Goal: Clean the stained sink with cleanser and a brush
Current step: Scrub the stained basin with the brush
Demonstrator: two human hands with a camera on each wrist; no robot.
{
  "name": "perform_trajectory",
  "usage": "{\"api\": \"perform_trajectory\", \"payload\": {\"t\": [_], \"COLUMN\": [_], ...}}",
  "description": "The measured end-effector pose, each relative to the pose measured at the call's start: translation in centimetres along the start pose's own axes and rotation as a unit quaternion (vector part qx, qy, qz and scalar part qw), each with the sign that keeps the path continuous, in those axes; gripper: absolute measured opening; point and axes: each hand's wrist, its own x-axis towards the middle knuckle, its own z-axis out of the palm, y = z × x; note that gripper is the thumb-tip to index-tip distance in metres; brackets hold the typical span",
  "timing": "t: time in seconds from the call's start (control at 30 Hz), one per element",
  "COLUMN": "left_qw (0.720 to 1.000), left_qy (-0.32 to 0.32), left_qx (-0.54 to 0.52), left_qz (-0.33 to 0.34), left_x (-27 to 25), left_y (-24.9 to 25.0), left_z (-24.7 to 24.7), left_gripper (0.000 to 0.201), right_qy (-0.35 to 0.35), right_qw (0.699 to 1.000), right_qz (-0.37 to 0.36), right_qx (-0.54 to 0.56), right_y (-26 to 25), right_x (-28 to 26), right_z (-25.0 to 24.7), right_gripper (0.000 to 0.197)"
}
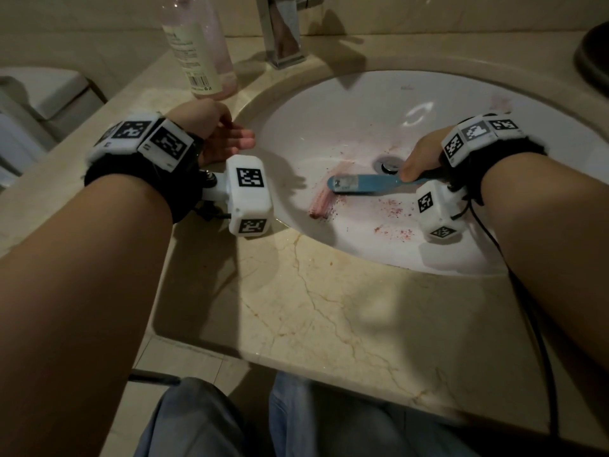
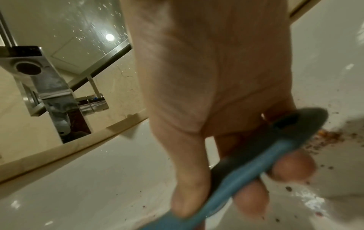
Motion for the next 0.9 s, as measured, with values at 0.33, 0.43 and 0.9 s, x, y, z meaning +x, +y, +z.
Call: {"api": "perform_trajectory", "payload": {"t": [0.33,0.43,0.9], "left_qw": [1.0,1.0,1.0], "left_qy": [0.006,0.005,0.004], "left_qx": [0.005,0.006,0.004], "left_qz": [0.003,0.003,0.001], "left_x": [-0.2,-0.2,-0.1], "left_y": [0.1,0.1,0.1], "left_z": [0.0,0.1,0.0], "left_gripper": [0.028,0.029,0.028], "right_qy": [-0.022,0.04,-0.098], "right_qw": [1.0,0.999,0.985], "right_qz": [-0.011,-0.005,-0.143], "right_qx": [0.01,0.007,-0.016], "right_y": [0.1,1.3,-4.7], "right_x": [0.6,0.3,-0.2], "right_z": [0.2,-0.6,1.2], "right_gripper": [0.055,0.023,0.038]}}
